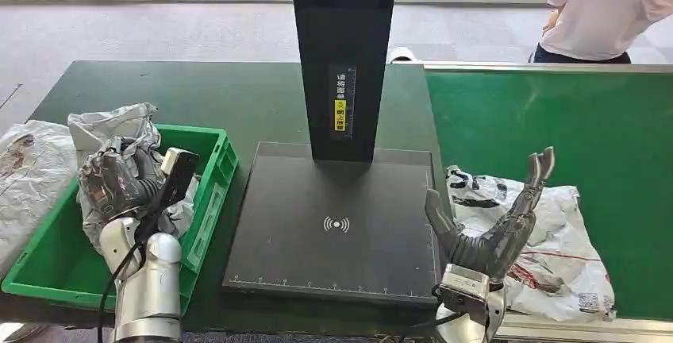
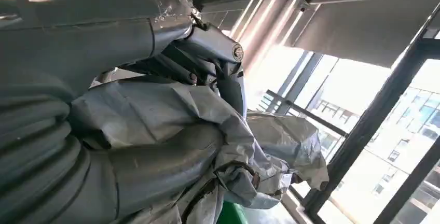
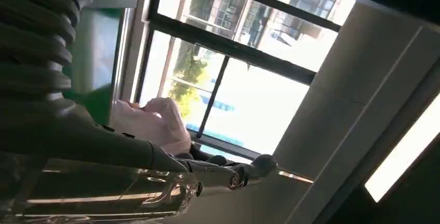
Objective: Moved the parcel from conveyor to table for the left to box.
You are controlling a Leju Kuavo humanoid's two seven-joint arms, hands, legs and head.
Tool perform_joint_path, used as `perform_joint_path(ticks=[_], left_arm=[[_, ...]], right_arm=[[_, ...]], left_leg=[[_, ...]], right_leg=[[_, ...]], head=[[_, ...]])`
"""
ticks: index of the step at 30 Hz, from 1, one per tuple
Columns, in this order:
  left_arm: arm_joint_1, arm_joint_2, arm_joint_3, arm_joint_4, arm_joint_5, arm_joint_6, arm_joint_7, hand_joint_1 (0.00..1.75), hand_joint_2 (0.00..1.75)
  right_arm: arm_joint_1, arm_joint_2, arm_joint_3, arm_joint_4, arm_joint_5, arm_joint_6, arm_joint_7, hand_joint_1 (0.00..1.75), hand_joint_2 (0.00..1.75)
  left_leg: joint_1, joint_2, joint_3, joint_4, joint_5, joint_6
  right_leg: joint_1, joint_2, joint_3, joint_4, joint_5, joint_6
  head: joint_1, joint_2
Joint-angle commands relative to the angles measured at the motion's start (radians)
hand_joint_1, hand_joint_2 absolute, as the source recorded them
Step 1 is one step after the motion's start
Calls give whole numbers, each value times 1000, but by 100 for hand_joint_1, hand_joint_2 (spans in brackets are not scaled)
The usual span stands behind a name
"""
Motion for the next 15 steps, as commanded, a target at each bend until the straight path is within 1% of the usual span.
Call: perform_joint_path(ticks=[1,5,10,11,12,13,15], left_arm=[[-57,-12,103,43,-19,-5,11,175,175],[-61,-28,175,-40,-7,-5,-16,175,175],[-49,-28,195,-86,14,-5,-35,175,175],[-46,-28,199,-94,17,-5,-36,154,175],[-45,-28,202,-103,20,-5,-39,52,175],[-42,-28,210,-124,26,-5,-44,0,175],[-41,-28,220,-137,42,-5,-54,0,175]], right_arm=[[25,45,-29,34,-5,1,-2,0,175],[9,47,-25,56,-5,1,-2,0,175],[-2,46,-26,69,-7,1,-2,0,175],[-4,44,-24,73,-9,1,-2,0,175],[-6,44,-23,75,-10,1,-2,0,175],[-8,42,-20,80,-12,1,-2,0,175],[-9,41,-17,85,-13,1,-2,0,175]], left_leg=[[1,-1,2,-2,0,0],[1,1,1,-1,-1,0],[1,1,2,-1,0,0],[1,1,1,-1,0,0],[1,1,3,-2,0,0],[1,1,3,-2,0,0],[1,2,3,-2,0,0]], right_leg=[[1,-2,3,-2,0,0],[1,0,2,-1,0,0],[1,0,2,-1,0,0],[1,0,1,-1,0,0],[1,1,3,-2,0,-1],[1,0,3,-3,0,-1],[1,1,3,-2,0,0]], head=[[0,0],[0,0],[0,0],[0,0],[0,0],[0,0],[0,0]])
